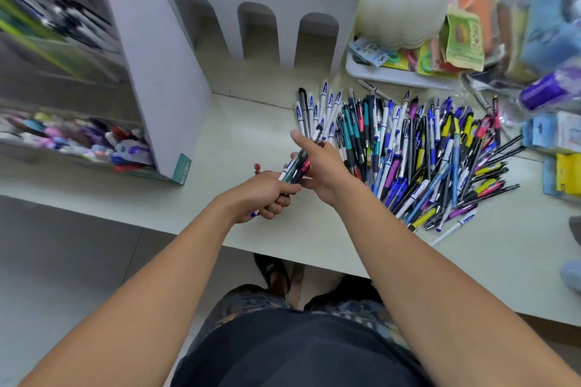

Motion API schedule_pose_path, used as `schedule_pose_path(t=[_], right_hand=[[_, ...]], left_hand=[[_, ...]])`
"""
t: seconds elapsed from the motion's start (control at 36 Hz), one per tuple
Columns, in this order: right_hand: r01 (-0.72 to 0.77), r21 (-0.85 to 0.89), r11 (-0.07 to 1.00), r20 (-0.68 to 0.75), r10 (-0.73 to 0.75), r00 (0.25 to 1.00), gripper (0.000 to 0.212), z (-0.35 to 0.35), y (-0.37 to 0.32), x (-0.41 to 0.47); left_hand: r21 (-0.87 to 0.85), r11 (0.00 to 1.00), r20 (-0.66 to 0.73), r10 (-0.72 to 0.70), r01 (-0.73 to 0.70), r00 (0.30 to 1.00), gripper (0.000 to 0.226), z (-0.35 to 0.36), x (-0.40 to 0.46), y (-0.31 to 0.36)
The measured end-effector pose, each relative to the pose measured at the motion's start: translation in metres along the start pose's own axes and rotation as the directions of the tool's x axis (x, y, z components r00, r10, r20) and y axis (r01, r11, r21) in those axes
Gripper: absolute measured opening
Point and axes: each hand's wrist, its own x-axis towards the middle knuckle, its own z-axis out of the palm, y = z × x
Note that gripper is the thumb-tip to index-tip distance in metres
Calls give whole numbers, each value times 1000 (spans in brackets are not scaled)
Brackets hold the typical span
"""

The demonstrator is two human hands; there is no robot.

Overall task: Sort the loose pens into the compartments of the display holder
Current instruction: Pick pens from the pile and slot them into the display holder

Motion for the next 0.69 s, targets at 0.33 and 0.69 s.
schedule_pose_path(t=[0.33, 0.69], right_hand=[[275, 125, 953, -216, -245, 945, 35, -17, 10, 4], [318, 40, 947, -299, -292, 908, 52, -22, 12, 17]], left_hand=[[109, 994, -17, 29, -27, 999, 8, 23, 8, 5], [-48, 999, -46, 9, -11, 999, 11, 44, 20, 20]])
